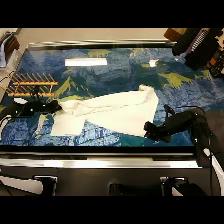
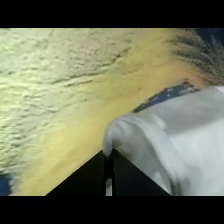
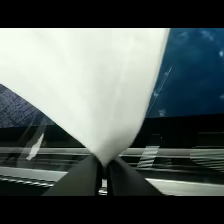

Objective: Fold the clothes and pants, and hang the long-sleeved shirts on hangers.

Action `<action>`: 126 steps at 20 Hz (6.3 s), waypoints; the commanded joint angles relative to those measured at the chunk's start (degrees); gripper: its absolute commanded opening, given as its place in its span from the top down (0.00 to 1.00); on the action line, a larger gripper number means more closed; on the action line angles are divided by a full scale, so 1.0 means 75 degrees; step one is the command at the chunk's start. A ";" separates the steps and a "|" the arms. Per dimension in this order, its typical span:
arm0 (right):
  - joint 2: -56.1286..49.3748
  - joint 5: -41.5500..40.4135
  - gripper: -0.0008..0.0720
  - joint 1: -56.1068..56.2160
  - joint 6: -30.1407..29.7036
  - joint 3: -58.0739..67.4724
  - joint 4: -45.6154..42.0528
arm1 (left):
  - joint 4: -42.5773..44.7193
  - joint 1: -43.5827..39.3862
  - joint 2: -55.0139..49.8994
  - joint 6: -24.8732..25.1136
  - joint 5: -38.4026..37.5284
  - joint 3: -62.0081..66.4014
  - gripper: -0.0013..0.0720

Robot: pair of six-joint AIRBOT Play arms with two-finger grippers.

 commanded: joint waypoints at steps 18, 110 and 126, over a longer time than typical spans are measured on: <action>0.1035 0.0548 0.94 0.0006 0.1609 1.0486 -0.0565 | -0.0947 0.2973 0.7936 -0.5426 -0.1177 0.3622 0.96; -0.2369 -0.0463 0.94 -0.3678 -0.4581 -0.1431 0.1816 | 0.1754 0.2253 0.4444 -0.1886 -0.1944 -0.4141 0.07; -0.1527 -0.0449 0.94 -0.3678 -0.4494 -0.1431 0.1845 | 0.1209 0.2090 0.4130 -0.1489 -0.1055 -0.4876 0.08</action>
